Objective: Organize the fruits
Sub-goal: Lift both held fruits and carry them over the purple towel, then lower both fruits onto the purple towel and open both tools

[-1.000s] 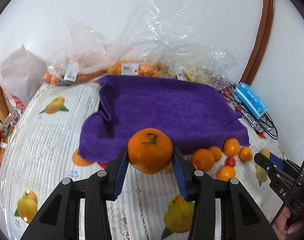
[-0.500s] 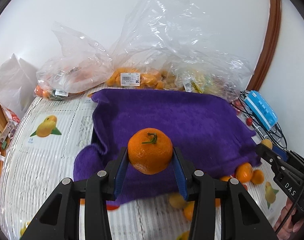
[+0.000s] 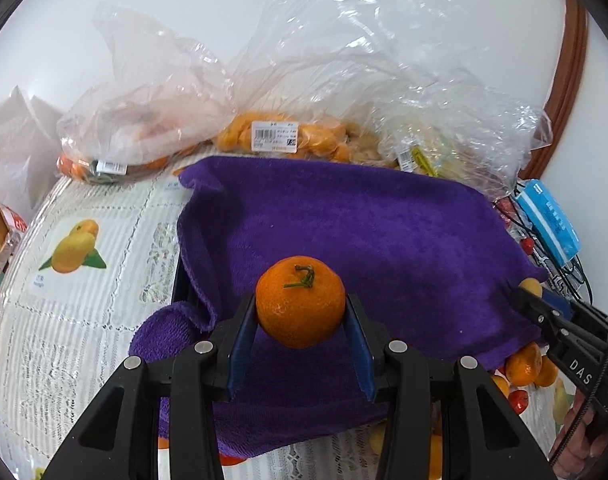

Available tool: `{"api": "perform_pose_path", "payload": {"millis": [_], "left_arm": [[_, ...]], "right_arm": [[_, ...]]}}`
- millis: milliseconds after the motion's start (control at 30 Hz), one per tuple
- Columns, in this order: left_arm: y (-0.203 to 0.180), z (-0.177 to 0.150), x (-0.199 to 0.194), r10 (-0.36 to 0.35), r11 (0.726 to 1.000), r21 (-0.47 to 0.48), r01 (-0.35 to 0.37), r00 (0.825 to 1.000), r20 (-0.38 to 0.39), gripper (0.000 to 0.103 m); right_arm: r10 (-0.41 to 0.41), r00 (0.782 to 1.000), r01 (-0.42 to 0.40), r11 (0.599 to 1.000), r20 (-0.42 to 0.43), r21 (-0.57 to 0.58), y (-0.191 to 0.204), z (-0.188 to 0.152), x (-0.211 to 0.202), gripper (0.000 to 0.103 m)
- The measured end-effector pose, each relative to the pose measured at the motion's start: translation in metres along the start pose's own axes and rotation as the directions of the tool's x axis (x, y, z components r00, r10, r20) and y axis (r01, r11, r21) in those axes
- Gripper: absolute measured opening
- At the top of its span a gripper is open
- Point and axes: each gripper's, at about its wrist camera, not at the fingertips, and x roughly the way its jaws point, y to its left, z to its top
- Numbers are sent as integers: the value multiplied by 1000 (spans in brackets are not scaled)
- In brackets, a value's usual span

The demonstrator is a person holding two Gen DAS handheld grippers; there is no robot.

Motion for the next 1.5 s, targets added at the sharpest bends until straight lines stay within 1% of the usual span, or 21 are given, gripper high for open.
{"api": "perform_pose_path", "payload": {"millis": [167,300,467,633,800,1033,1100,1167,1267,1367,1500], "left_arm": [[3,-2,5,-10,1000,-18,10,1000,-16,41],[6,-4,10,-11,999,-32,10,999,-31,41],[8,-6,13,3,999,-38,-4,999,-32,41],[4,-8,14,18,1000,-22,-18,999,-32,42],[3,-8,12,17,1000,-13,-18,1000,-24,42],[7,-6,8,-10,999,-39,9,1000,-22,43],[7,-6,5,-21,999,-43,20,1000,-10,49],[7,-6,0,-24,999,-42,24,1000,10,52],[3,-6,-7,-22,999,-25,23,999,37,54],[-1,-8,-10,-13,1000,-7,13,999,52,54],[-6,-9,-15,-12,1000,13,12,998,69,54]], "right_arm": [[14,999,-13,1000,-38,8,-1,-6,13,29],[49,997,-47,998,-62,28,-2,-10,18,29],[47,997,-46,999,-55,29,-1,-12,19,29],[33,998,-32,999,-45,15,2,-13,19,30],[24,999,-24,1000,-36,-4,5,-14,18,31],[37,999,-37,999,-36,0,3,-14,18,32],[42,998,-42,999,-37,2,3,-14,17,37],[51,998,-51,999,-40,5,3,-13,15,54],[48,998,-48,999,-26,6,4,-12,8,67],[38,999,-38,999,2,9,3,-11,-2,68],[19,999,-21,999,43,49,-3,-9,-15,68]]}}
